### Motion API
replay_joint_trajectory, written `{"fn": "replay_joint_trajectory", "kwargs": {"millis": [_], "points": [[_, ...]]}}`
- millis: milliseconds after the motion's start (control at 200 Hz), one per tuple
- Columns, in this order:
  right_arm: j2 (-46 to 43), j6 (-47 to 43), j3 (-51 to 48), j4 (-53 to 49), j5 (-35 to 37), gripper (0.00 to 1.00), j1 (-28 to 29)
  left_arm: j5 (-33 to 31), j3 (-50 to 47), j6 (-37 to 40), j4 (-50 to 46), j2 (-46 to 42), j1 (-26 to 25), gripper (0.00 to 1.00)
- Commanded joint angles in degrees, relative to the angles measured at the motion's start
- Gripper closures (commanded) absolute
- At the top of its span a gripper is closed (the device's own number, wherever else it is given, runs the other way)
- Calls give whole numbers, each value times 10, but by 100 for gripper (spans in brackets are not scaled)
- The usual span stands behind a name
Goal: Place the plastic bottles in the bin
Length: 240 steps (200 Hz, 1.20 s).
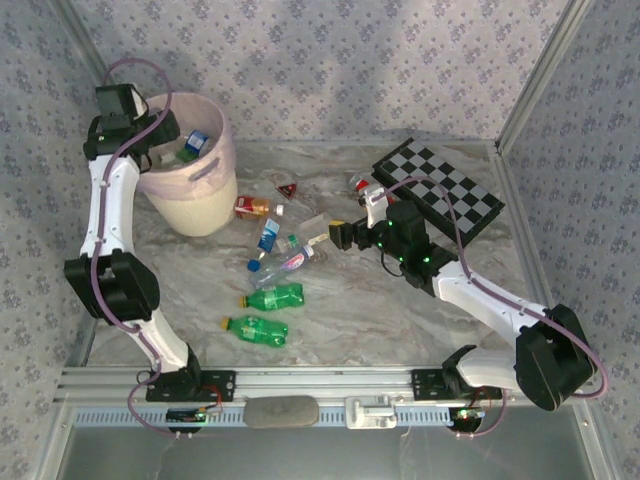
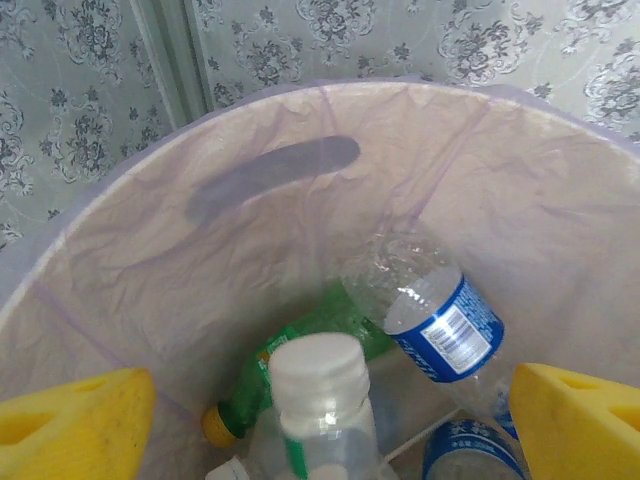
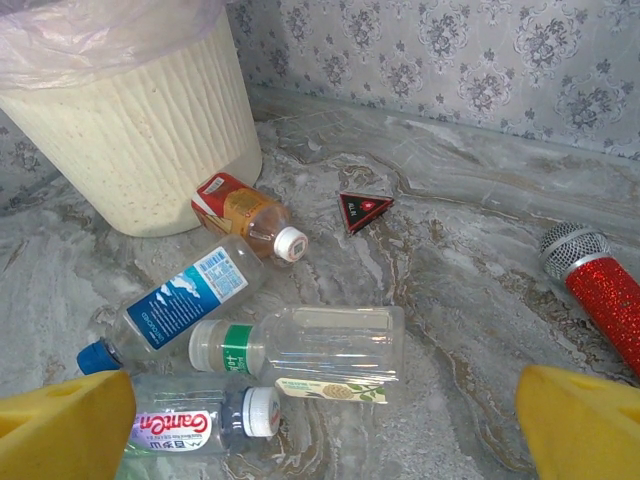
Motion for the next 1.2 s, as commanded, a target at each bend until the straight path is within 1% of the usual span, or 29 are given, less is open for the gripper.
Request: {"fn": "replay_joint_trajectory", "kwargs": {"millis": [0, 105, 200, 385, 490, 550, 615, 685, 785, 885, 940, 1049, 1194], "points": [[-2, 20, 2, -2, -7, 1, -4, 38, 14, -21, -1, -60, 1, 6], [11, 27, 10, -5, -11, 1, -5, 72, -8, -28, 3, -100, -9, 3], [26, 33, 20, -12, -6, 1, -4, 91, -36, -27, -3, -143, -33, 0], [55, 50, 29, -5, 0, 1, -11, 62, -137, -32, -6, -248, -122, 0], [74, 65, 39, -7, -4, 1, -17, 49, -205, -67, -16, -300, -173, 0], [83, 73, 44, -11, -6, 1, -20, 55, -248, -80, -18, -324, -203, 0], [89, 80, 46, -14, -6, 1, -23, 39, -284, -100, -26, -345, -240, 0], [94, 88, 47, -14, -7, 1, -26, 34, -334, -141, -45, -368, -274, 0], [99, 97, 44, -13, -7, 1, -30, 34, -424, -228, -44, -400, -328, 0], [103, 103, 38, -10, -7, 1, -33, -2, -494, -301, -74, -423, -395, 0], [104, 105, 36, -9, -9, 1, -35, -23, -524, -344, -94, -435, -433, 0], [108, 108, 33, -11, -13, 1, -38, -36, -577, -422, -115, -454, -497, 0], [109, 111, 30, -20, -17, 1, -41, -33, -614, -495, -155, -473, -556, 0]]}}
